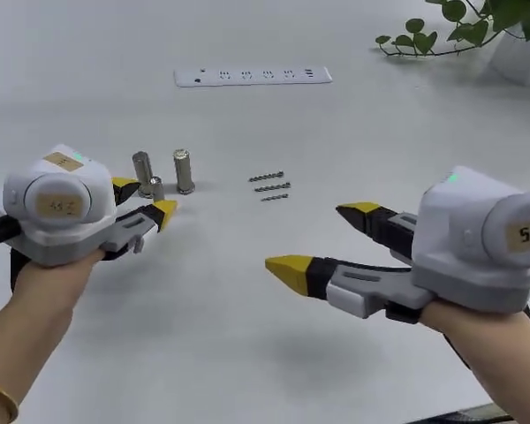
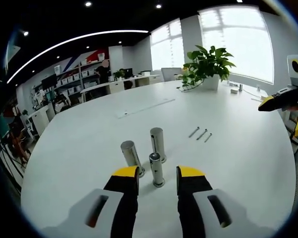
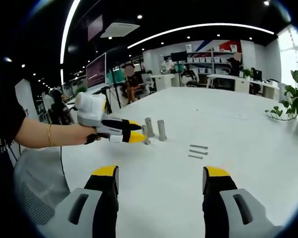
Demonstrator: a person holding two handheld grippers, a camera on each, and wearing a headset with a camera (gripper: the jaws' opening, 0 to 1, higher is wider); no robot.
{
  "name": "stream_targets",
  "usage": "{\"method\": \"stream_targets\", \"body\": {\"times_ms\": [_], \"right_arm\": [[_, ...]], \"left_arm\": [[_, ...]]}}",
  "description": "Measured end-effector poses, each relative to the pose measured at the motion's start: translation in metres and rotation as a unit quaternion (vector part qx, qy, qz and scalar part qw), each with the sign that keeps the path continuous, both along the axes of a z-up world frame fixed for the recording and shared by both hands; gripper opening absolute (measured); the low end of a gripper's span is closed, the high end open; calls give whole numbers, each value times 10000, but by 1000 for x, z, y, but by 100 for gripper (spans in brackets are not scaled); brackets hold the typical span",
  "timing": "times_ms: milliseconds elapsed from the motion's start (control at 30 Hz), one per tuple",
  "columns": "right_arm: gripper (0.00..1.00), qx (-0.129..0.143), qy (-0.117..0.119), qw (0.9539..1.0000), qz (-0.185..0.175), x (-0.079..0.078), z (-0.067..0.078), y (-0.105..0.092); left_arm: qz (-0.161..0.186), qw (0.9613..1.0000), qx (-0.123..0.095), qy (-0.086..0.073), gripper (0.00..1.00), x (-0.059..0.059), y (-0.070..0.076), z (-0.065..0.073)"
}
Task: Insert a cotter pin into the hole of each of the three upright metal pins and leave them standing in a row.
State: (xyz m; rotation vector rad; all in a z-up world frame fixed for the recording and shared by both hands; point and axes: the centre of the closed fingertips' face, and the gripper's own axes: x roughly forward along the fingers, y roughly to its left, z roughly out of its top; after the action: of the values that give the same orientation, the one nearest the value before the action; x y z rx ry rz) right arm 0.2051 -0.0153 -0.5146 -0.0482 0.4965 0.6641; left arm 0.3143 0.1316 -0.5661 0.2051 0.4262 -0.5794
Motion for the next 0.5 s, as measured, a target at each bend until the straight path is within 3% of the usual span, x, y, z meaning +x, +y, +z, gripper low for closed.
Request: {"method": "stream_targets", "body": {"times_ms": [133,500], "right_arm": [[64,4,28,10000,0,2,-3,1],[62,28,91,9999,-90,4,-6,-2]], "left_arm": [[-51,9999,-93,-2,20,4,-4,-3],[-234,9997,-15,49,9,6,-7,-13]]}}
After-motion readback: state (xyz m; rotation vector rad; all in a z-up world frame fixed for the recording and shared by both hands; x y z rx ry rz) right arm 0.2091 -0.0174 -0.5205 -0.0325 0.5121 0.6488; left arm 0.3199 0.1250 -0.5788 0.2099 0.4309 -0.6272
